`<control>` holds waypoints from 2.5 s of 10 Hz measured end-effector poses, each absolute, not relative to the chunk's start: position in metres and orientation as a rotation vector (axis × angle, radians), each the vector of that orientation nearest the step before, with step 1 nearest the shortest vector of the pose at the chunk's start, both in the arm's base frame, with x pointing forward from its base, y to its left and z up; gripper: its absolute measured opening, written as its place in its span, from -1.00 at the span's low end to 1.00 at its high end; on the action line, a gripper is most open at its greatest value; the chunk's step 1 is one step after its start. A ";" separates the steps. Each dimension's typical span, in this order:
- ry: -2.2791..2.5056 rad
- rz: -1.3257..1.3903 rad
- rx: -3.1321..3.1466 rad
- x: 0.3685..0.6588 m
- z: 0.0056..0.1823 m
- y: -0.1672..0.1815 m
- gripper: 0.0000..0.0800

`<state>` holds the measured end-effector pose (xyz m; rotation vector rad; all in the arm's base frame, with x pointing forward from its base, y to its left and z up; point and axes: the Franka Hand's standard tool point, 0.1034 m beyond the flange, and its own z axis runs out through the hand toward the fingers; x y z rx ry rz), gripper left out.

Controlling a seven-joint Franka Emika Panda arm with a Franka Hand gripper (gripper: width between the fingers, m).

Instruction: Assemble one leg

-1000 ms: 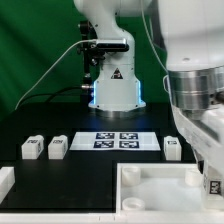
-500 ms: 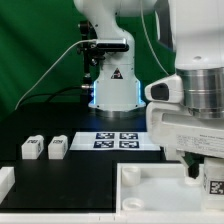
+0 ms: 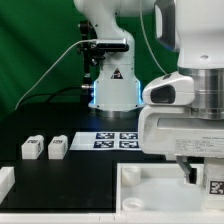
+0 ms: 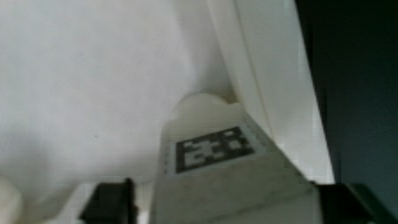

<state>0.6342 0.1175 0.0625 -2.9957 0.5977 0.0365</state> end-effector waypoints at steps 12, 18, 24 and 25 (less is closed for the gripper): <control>2.549 0.168 -1.465 0.634 0.062 0.116 -0.27; 2.431 0.147 -1.649 0.632 0.060 0.118 0.35; 1.724 0.062 -2.400 0.627 0.060 0.123 0.62; 1.437 0.046 -2.632 0.627 0.061 0.119 0.62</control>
Offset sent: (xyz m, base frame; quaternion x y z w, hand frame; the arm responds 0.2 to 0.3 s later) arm 0.0000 0.0000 0.0000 0.0000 0.0000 0.2667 0.9638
